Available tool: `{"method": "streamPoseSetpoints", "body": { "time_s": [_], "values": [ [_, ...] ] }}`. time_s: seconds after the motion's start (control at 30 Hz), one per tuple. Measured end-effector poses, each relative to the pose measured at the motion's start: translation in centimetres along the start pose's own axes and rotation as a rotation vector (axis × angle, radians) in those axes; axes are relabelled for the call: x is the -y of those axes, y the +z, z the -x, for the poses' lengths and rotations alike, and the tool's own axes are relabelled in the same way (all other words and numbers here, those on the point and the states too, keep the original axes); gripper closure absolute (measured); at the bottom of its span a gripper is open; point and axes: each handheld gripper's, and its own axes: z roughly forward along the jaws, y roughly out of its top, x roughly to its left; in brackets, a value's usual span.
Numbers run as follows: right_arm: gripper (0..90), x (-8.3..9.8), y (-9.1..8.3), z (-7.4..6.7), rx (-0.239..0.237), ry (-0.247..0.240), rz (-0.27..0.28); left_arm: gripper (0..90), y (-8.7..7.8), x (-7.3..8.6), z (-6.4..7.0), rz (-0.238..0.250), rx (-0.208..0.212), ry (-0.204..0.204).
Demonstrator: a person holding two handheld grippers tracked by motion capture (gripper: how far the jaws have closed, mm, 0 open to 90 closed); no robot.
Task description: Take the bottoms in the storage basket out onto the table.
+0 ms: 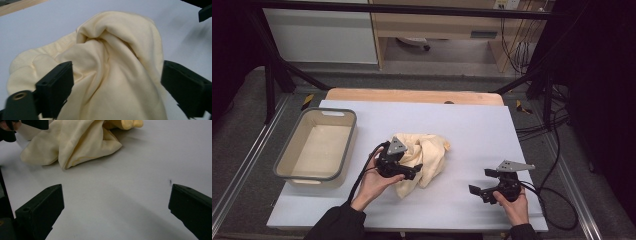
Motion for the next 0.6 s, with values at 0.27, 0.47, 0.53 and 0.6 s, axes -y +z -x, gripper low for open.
{"method": "streamPoseSetpoints", "body": {
  "time_s": [0.27, 0.47, 0.53, 0.6],
  "values": [
    [0.6, 0.0, 0.0, 0.0, 0.001, 0.001, 0.0, 2.4, -1.0, 0.3, -0.1, 0.006, -0.038, -0.001],
    [0.5, 0.0, 0.0, 0.0, 0.0, 0.003, 0.001, 2.3, -1.9, 0.6, -0.2, 0.009, -0.037, -0.008],
    [0.5, 0.0, 0.0, 0.0, 0.0, 0.002, 0.002, 2.3, -2.1, 0.7, -0.3, 0.009, -0.033, -0.013],
    [0.6, 0.0, 0.0, 0.0, 0.001, 0.0, 0.002, 2.3, -2.4, 0.9, -0.5, 0.006, -0.031, -0.011]
  ]
}}
